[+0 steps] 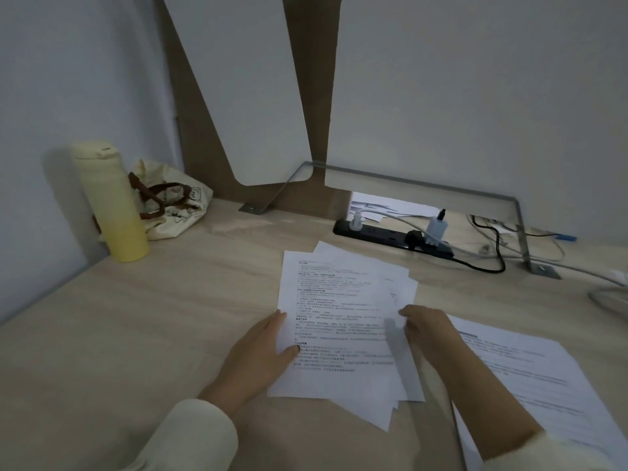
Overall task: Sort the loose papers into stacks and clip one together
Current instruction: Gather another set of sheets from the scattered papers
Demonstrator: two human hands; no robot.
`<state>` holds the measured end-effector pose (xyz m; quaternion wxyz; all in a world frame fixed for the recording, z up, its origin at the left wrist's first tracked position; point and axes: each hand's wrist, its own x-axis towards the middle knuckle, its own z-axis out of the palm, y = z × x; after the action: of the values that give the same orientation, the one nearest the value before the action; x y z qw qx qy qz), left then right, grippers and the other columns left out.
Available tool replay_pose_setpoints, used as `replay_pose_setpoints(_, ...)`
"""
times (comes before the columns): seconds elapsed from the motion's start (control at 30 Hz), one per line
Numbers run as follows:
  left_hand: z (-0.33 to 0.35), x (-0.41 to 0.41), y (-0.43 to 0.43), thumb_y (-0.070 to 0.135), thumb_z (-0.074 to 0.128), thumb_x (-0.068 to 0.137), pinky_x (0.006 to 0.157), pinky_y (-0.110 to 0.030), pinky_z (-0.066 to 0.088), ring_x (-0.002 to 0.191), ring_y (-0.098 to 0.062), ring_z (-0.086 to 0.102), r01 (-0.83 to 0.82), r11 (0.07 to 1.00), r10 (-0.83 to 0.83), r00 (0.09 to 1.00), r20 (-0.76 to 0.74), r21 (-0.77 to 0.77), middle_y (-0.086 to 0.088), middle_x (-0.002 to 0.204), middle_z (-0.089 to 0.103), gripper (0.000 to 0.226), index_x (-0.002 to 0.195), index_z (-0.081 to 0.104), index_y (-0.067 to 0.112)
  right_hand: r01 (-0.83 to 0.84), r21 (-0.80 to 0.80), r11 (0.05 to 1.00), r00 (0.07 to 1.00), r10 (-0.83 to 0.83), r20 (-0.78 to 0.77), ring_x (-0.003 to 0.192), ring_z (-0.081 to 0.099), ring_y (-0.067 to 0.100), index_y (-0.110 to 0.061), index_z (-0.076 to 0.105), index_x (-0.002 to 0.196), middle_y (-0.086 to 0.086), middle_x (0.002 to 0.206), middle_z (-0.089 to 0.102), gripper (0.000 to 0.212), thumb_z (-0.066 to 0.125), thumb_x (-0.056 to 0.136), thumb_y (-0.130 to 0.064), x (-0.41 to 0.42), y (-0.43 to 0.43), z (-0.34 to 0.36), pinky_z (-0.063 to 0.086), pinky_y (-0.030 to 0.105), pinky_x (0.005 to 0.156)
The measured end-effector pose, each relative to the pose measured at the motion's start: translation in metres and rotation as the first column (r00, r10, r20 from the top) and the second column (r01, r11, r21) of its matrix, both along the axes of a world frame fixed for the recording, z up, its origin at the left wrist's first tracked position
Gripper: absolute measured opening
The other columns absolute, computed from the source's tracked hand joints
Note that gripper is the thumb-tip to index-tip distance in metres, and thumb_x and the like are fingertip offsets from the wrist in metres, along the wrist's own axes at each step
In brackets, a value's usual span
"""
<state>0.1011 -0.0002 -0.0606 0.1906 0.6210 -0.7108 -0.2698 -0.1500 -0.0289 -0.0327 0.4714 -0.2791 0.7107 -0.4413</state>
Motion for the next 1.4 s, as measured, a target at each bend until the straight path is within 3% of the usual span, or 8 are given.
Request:
replay_pose_setpoints(0.1,-0.001,0.009,0.008,0.038,0.045,0.093,0.112,-0.025,0.022,0.141,-0.010,0.022,-0.028,0.999,0.031,0.998,0.055,-0.045,0.006,0.155,0.022,0.063,0.147,0.017,0.021,0.003,0.065,0.998,0.981,-0.015,0.194,0.048,0.025,0.019,-0.003,0.041,0.064,0.007,0.052,0.027,0.024,0.054,0.083,-0.002,-0.003,0.000,0.003,0.025,0.028,0.050)
replay_pose_setpoints(0.17,0.002,0.013,0.015,0.037,0.045,0.093,0.108,-0.025,0.027,0.137,-0.010,0.030,-0.046,0.996,0.050,0.997,0.058,-0.071,0.006,0.150,0.031,0.058,0.144,0.024,0.021,-0.089,0.092,0.992,0.973,0.067,0.223,0.058,0.043,0.026,-0.003,0.049,0.077,0.010,0.060,0.044,0.013,0.058,0.084,-0.007,0.002,0.004,0.004,0.035,0.030,0.055)
replay_pose_setpoints(0.27,0.008,0.020,0.023,0.033,0.050,0.091,0.093,-0.023,0.039,0.116,-0.009,0.048,-0.112,0.993,0.110,0.990,-0.084,-0.026,0.006,0.129,0.049,0.044,0.134,0.041,0.022,-0.262,0.031,0.965,0.953,0.254,0.165,0.096,0.062,0.036,0.003,0.055,0.113,0.020,0.105,0.065,0.029,0.059,0.085,-0.003,0.017,0.012,-0.001,0.052,0.042,0.079)
replay_pose_setpoints(0.4,0.007,0.033,0.030,0.028,0.057,0.088,0.092,-0.026,0.041,0.109,-0.011,0.052,-0.226,0.972,0.235,0.912,-0.337,0.066,0.004,0.122,0.052,0.036,0.122,0.049,0.020,-0.377,-0.151,0.914,0.926,0.365,-0.099,0.080,0.067,0.021,-0.014,0.055,0.109,0.002,0.095,0.068,0.027,0.055,0.086,-0.001,0.030,0.031,0.006,0.053,0.028,0.063)
replay_pose_setpoints(0.57,0.035,0.032,0.018,0.042,0.074,0.070,0.096,-0.032,0.045,0.109,-0.014,0.059,-0.145,0.967,0.256,0.558,-0.789,0.211,0.002,0.116,0.064,0.058,0.118,0.054,0.018,-0.424,-0.398,0.813,0.906,0.383,-0.182,0.081,0.073,0.017,-0.029,0.060,0.109,-0.002,0.097,0.074,0.029,0.061,0.085,-0.011,0.030,0.060,0.038,0.058,0.029,0.065)
replay_pose_setpoints(0.77,0.080,0.021,0.017,0.023,0.070,0.077,0.081,-0.038,0.055,0.089,-0.016,0.071,-0.183,0.978,0.154,0.324,-0.933,0.097,0.002,0.099,0.075,0.024,0.101,0.067,0.024,-0.449,-0.503,0.738,0.885,0.445,-0.137,0.091,0.071,0.018,-0.021,0.066,0.108,-0.001,0.102,0.074,0.026,0.060,0.084,-0.013,0.022,0.083,0.072,0.059,0.027,0.070)
replay_pose_setpoints(0.97,0.120,0.011,0.040,0.027,0.069,0.062,0.062,-0.016,0.056,0.076,-0.001,0.070,-0.208,0.967,-0.070,0.346,-0.935,-0.149,0.019,0.078,0.074,0.025,0.087,0.067,0.029,-0.487,-0.535,0.690,0.846,0.524,-0.094,0.097,0.070,0.020,-0.020,0.071,0.101,0.000,0.105,0.074,0.025,0.065,0.077,-0.021,0.018,0.091,0.096,0.058,0.033,0.083)
replay_pose_setpoints(1.4,0.097,-0.007,0.067,0.009,0.070,0.075,0.058,-0.015,0.055,0.068,-0.001,0.070,-0.179,0.981,0.016,0.439,-0.899,-0.070,0.017,0.070,0.074,0.017,0.083,0.067,0.024,-0.401,-0.492,0.773,0.898,0.437,-0.047,0.097,0.070,0.021,-0.015,0.069,0.108,0.003,0.105,0.074,0.036,0.072,0.074,-0.027,0.021,0.109,0.080,0.054,0.040,0.088)
